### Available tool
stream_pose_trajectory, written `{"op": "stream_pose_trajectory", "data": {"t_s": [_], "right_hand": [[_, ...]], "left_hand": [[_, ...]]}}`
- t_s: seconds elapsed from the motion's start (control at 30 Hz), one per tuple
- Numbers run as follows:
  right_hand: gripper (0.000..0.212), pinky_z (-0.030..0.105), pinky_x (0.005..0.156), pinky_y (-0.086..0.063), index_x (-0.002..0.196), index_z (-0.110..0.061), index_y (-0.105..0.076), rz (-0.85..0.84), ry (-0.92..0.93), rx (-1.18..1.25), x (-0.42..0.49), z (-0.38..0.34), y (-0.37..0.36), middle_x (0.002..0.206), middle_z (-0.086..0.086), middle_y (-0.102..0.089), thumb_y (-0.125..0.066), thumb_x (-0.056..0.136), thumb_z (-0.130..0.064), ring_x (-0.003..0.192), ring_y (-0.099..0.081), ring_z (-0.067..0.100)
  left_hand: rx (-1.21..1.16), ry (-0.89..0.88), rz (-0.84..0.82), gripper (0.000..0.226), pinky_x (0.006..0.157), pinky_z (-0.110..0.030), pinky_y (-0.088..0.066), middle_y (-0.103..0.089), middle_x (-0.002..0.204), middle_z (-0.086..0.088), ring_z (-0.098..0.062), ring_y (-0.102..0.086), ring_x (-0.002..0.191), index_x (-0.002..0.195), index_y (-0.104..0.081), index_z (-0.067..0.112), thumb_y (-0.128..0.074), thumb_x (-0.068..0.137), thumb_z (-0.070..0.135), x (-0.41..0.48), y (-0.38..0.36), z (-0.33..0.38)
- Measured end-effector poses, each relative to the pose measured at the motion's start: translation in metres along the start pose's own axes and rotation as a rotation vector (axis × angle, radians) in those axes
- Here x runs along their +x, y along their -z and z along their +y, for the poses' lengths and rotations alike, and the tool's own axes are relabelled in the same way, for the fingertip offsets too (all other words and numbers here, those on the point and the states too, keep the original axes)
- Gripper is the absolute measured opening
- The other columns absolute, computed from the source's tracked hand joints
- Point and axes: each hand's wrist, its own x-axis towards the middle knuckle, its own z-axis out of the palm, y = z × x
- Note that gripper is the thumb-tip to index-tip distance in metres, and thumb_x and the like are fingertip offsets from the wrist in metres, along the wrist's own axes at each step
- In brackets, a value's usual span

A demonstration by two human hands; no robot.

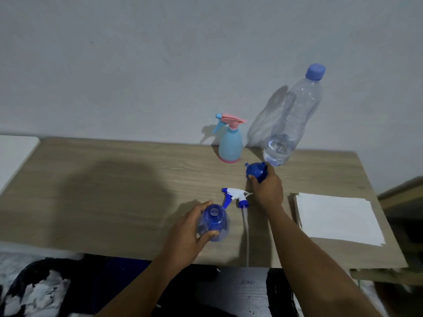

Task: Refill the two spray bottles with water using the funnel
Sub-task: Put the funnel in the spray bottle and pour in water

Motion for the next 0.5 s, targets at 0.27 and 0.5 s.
{"op": "stream_pose_trajectory", "data": {"t_s": [0.27, 0.5], "right_hand": [[0.057, 0.028, 0.091, -0.041, 0.131, -0.022, -0.046, 0.082, -0.079, 0.169, -0.115, 0.040, 0.033, 0.130, -0.001, -0.041, -0.077, 0.084, -0.032, 0.105, -0.049, 0.012], [0.054, 0.031, 0.082, -0.057, 0.123, -0.040, -0.046, 0.172, -0.047, 0.335, -0.169, 0.037, 0.037, 0.114, -0.009, -0.061, -0.079, 0.080, -0.044, 0.091, -0.066, 0.008]], "left_hand": [[0.033, -0.041, 0.015, 0.071, 0.092, -0.004, -0.038, -0.053, 0.128, 0.024, 0.002, -0.053, 0.116, 0.127, -0.039, 0.053, -0.081, 0.078, 0.024, -0.002, 0.005, 0.008], [0.089, -0.033, -0.005, 0.066, 0.079, 0.007, -0.030, -0.055, 0.124, 0.014, 0.001, -0.050, 0.109, 0.137, -0.046, 0.027, -0.079, 0.080, 0.024, -0.007, 0.012, 0.021]]}}
